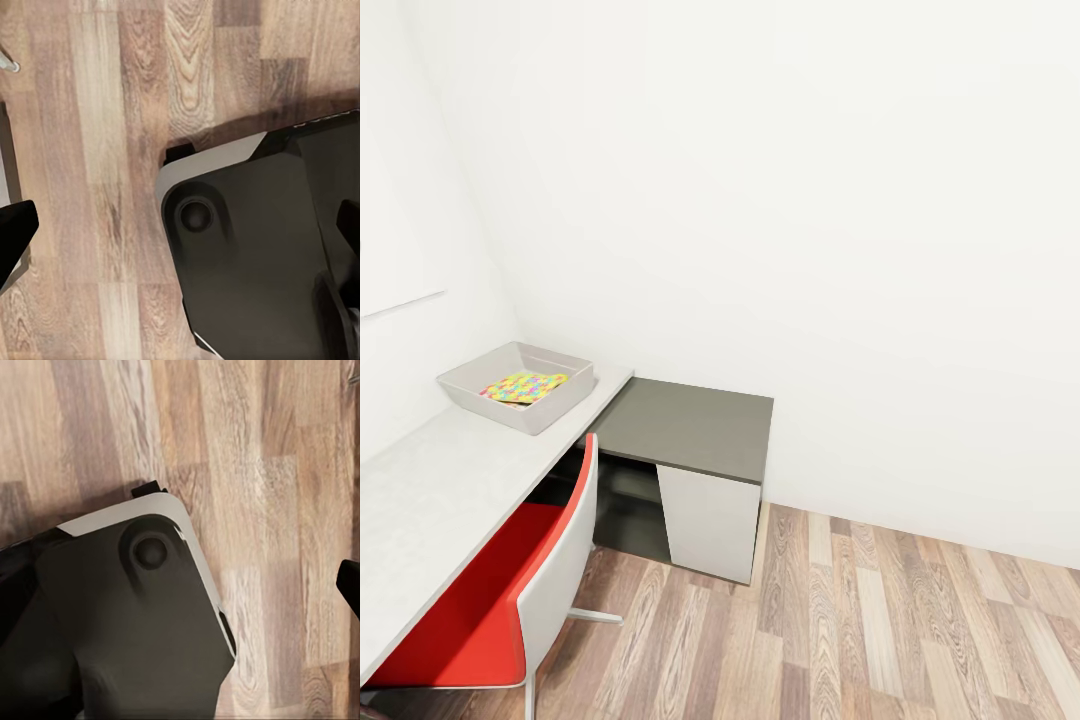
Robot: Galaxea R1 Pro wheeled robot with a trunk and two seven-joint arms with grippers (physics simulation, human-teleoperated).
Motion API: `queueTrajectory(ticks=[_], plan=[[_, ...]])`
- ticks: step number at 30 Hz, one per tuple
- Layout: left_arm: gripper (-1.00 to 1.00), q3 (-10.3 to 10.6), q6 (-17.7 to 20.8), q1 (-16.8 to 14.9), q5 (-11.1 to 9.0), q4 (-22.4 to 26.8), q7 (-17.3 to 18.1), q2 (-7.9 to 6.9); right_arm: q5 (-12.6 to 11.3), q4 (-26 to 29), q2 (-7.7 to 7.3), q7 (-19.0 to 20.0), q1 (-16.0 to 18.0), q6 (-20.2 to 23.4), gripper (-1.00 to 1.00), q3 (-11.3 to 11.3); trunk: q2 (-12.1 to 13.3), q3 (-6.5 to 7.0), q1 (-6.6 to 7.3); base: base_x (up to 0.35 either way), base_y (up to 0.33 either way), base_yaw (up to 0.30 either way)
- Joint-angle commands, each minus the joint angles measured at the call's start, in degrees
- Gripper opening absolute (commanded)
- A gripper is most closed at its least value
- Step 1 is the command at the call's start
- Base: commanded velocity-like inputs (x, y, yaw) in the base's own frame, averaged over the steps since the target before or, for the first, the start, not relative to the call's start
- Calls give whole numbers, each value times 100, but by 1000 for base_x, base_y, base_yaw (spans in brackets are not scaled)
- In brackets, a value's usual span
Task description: Put all the toys in the child's room - the three board games (two on the bed and one on the table), the two jigsaw puzzles on the table, and the tennis ball on the table - inside the toy box on the table in the child's room.
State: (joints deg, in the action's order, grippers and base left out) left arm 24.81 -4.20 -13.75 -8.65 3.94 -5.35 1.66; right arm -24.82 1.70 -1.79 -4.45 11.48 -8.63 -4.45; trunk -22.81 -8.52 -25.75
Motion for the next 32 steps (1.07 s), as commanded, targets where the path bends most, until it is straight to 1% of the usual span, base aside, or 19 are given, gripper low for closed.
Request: queueTrajectory(ticks=[1,32], plan=[[100,50,-23,-5,-58,-7,-19,1,-49,-5,3,-14,4,-15,100,-46,-11,-11,-3,0,0,0],[100,50,-20,-5,-58,-7,-19,1,-49,-24,-6,-12,4,-25,100,-38,-11,-11,-3,0,0,0]])
